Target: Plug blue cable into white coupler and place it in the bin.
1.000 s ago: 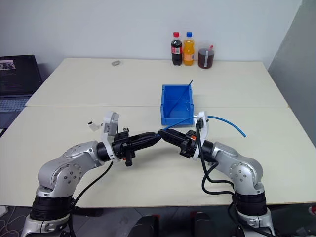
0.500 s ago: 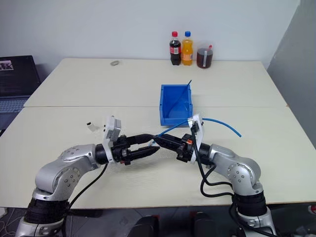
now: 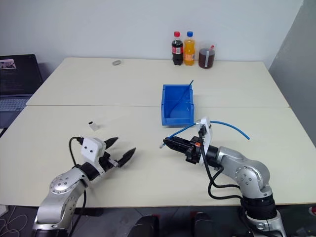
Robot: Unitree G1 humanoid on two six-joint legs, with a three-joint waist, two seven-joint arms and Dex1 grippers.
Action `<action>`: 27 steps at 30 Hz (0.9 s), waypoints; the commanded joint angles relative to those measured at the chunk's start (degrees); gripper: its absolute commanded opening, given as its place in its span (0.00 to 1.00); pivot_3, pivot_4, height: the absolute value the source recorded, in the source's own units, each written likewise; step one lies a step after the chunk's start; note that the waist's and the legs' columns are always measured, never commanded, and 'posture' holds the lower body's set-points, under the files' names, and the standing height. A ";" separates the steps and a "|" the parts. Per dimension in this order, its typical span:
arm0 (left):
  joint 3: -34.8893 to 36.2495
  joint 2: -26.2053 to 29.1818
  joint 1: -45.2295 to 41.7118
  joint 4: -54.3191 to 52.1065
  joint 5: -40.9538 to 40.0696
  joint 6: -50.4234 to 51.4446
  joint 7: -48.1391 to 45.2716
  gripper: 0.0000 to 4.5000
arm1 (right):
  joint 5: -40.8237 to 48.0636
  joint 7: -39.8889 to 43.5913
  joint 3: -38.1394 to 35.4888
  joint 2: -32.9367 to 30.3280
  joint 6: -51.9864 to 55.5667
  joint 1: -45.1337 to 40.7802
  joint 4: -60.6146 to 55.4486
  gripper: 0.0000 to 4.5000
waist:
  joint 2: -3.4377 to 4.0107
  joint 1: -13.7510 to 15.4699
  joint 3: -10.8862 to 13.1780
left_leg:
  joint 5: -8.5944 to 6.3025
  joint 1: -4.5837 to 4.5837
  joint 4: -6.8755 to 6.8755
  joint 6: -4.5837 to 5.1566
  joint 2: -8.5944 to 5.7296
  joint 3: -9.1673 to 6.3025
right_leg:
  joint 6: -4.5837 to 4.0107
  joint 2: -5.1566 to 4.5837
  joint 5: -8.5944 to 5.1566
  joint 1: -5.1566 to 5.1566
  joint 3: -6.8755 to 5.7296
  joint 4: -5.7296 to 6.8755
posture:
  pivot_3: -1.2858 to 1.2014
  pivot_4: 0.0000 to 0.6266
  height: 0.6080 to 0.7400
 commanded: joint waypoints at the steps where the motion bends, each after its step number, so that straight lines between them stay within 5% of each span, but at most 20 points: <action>1: 4.69 -3.07 -2.84 0.00 5.12 4.81 15.13 1.00 | -0.49 1.12 -0.23 -0.35 -1.94 -0.26 -1.57 0.02 | -0.05 -0.02 -0.01 | 0.00 0.00 0.00 0.00 0.02 -0.01 | 0.03 0.03 0.00 0.00 0.00 -0.02 | 0.52 0.24 1.00; 9: 10.06 -3.77 -12.97 7.05 5.60 16.84 26.43 1.00 | -1.28 1.24 0.05 0.12 -2.85 -0.99 -0.59 0.02 | -0.07 -0.06 -0.01 | 0.00 0.01 0.00 0.00 -0.01 -0.01 | 0.01 0.05 0.02 0.01 -0.02 0.01 | 0.52 0.24 1.00; 27: 11.93 -3.65 -31.66 29.89 5.63 13.68 32.30 1.00 | -1.43 0.95 0.04 0.39 -3.15 -1.36 -0.56 0.02 | -0.08 -0.07 -0.01 | 0.00 0.00 0.00 -0.01 -0.03 -0.02 | 0.01 0.04 0.04 0.00 -0.03 0.01 | 0.52 0.24 1.00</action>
